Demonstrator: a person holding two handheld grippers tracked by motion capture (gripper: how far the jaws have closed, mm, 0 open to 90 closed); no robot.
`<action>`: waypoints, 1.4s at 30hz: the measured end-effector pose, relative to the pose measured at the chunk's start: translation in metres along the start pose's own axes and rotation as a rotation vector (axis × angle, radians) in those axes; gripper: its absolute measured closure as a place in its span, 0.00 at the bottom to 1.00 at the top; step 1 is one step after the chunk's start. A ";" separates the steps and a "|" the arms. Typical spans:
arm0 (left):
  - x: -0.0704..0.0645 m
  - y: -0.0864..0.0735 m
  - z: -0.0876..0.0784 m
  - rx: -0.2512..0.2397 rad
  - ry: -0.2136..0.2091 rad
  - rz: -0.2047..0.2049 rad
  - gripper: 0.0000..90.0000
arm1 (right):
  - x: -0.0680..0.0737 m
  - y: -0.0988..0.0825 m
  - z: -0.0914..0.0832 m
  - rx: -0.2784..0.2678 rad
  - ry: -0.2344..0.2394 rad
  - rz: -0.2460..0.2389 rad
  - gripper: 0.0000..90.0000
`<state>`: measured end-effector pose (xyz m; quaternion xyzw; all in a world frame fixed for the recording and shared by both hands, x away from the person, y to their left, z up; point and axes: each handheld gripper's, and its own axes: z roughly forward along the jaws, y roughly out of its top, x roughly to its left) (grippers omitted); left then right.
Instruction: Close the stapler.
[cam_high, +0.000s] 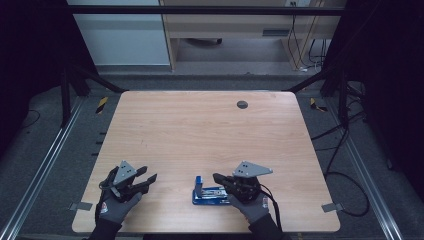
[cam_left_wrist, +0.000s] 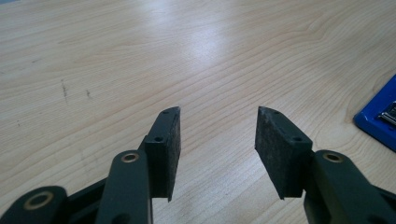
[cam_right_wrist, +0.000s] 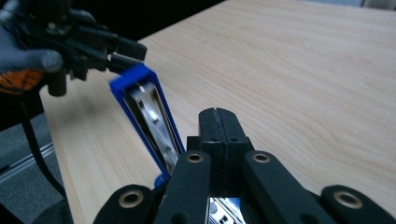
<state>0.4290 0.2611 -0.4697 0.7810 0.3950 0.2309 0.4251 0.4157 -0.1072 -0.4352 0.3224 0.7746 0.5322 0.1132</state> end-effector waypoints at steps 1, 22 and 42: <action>0.001 -0.001 0.000 0.004 0.000 0.000 0.56 | 0.002 0.003 -0.001 -0.009 0.000 -0.006 1.00; 0.001 -0.004 0.000 0.001 0.017 -0.007 0.54 | 0.041 0.042 0.018 -0.009 0.090 -0.083 1.00; -0.001 -0.004 0.000 0.001 0.014 0.004 0.54 | 0.014 0.013 -0.004 0.059 0.012 -0.061 1.00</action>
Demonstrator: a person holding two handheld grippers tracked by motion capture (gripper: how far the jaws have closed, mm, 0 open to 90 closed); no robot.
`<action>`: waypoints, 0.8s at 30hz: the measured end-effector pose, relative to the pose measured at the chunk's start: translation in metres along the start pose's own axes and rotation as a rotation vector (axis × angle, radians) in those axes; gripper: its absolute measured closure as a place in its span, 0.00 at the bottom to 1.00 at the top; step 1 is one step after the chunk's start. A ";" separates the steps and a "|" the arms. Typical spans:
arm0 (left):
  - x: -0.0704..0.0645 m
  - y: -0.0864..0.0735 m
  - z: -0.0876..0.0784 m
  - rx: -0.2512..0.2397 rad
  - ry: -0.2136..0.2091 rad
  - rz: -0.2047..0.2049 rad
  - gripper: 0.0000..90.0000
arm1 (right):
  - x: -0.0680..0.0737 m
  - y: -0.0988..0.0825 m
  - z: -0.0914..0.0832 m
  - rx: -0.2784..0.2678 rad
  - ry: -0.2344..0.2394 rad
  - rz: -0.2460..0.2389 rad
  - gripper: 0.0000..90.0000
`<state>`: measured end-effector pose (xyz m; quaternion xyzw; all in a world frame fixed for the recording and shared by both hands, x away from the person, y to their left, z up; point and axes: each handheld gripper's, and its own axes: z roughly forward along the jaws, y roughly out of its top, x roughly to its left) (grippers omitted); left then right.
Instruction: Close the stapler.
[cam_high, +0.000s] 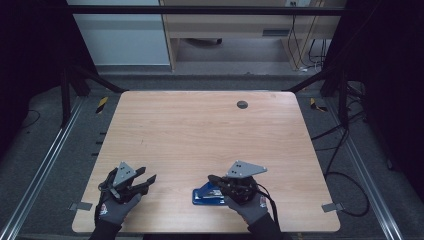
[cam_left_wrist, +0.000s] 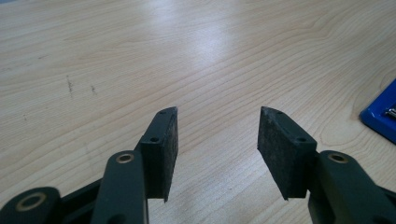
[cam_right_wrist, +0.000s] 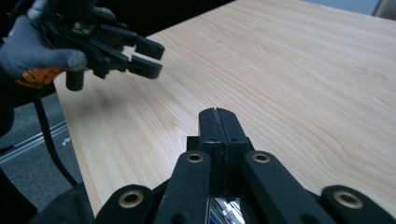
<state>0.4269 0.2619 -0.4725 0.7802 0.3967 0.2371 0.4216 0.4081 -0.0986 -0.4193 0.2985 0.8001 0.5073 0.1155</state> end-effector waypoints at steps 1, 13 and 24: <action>0.000 0.000 0.000 0.000 0.000 0.000 0.54 | -0.001 -0.002 -0.001 0.001 -0.003 0.001 1.00; 0.000 0.000 0.000 0.003 -0.003 -0.003 0.53 | -0.018 -0.023 -0.012 0.040 -0.026 0.040 1.00; -0.001 0.000 0.001 0.008 -0.004 0.002 0.53 | -0.027 -0.040 -0.017 0.077 -0.029 0.077 1.00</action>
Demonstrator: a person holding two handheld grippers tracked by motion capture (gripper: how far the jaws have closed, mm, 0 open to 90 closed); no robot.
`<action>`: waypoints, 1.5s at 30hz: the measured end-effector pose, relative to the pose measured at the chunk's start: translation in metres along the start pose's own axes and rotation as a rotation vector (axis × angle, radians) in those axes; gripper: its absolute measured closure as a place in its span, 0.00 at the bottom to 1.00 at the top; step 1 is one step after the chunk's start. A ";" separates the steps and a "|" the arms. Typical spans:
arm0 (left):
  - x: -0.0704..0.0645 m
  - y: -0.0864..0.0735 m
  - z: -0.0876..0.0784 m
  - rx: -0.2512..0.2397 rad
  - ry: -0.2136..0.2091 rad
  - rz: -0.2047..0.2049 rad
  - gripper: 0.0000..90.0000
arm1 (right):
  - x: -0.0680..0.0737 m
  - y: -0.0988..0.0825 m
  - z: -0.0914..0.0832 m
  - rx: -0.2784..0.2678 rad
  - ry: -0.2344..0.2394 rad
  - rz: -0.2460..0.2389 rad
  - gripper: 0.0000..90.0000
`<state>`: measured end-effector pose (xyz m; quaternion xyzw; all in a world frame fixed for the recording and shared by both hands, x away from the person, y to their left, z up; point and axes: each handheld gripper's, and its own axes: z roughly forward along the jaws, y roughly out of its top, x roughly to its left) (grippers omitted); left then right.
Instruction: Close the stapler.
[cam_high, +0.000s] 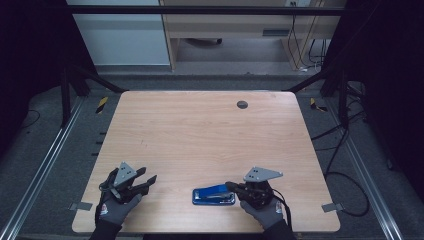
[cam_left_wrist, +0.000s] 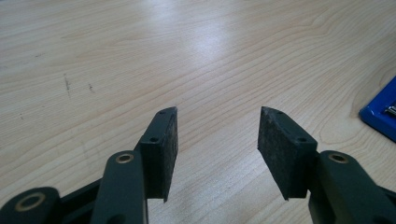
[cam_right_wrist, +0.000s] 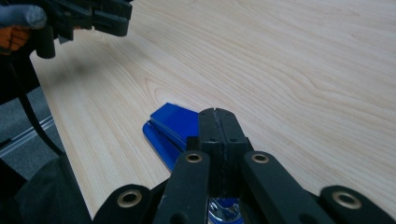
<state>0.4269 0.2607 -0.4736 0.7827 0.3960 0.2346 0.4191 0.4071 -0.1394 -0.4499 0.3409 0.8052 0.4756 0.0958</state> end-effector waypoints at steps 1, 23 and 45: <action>0.000 0.000 0.000 0.000 0.000 0.000 0.53 | -0.001 -0.001 0.001 0.010 -0.003 0.004 1.00; -0.004 -0.001 0.002 0.011 -0.005 0.016 0.53 | -0.006 -0.014 0.007 0.057 -0.040 0.009 1.00; -0.006 -0.002 0.005 0.016 -0.011 0.017 0.51 | -0.008 -0.011 0.002 -0.024 -0.061 -0.005 0.97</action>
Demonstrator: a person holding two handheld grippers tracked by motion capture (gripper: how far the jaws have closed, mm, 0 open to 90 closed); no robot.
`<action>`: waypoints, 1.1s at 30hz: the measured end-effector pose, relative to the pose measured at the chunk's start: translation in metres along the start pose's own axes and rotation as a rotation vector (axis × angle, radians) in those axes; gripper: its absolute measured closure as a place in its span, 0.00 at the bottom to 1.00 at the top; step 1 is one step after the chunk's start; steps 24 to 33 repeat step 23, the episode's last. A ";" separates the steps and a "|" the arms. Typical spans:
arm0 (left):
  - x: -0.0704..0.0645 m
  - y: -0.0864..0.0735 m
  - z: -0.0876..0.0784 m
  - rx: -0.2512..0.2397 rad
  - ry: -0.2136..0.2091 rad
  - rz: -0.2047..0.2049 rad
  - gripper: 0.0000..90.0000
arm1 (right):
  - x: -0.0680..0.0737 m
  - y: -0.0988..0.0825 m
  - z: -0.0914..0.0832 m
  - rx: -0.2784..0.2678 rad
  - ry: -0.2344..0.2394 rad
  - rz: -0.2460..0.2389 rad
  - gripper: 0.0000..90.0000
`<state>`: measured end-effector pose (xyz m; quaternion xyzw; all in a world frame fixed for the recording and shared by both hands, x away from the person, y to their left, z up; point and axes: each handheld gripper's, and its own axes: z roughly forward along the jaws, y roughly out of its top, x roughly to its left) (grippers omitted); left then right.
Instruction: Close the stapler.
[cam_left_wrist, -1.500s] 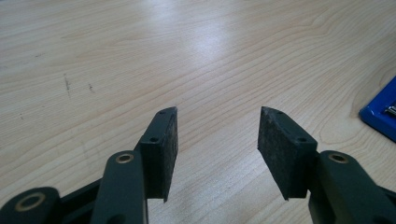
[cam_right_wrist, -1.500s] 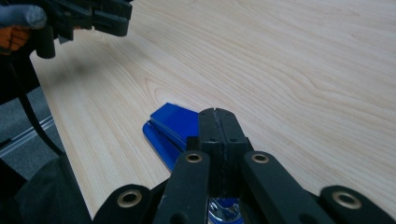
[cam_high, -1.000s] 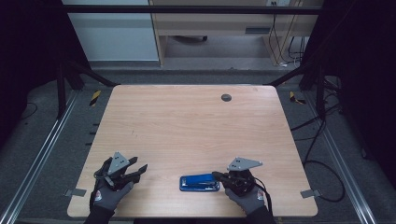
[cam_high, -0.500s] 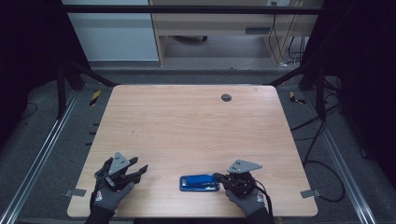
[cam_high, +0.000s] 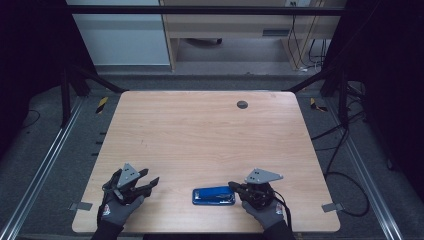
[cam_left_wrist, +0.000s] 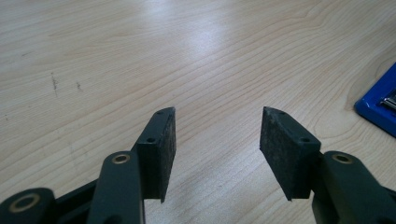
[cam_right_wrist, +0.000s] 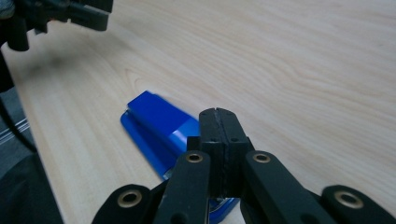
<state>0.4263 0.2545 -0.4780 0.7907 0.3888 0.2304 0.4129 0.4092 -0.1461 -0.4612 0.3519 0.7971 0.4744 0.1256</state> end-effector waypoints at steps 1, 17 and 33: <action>0.000 0.000 0.000 0.002 0.000 0.000 0.51 | -0.002 0.001 -0.001 -0.007 -0.008 0.009 0.95; 0.003 -0.004 0.005 0.025 0.005 -0.019 0.43 | -0.063 -0.016 -0.014 0.047 -0.283 0.090 0.66; 0.006 -0.004 0.006 0.037 0.012 -0.033 0.42 | -0.080 -0.022 -0.020 0.053 -0.359 0.118 0.59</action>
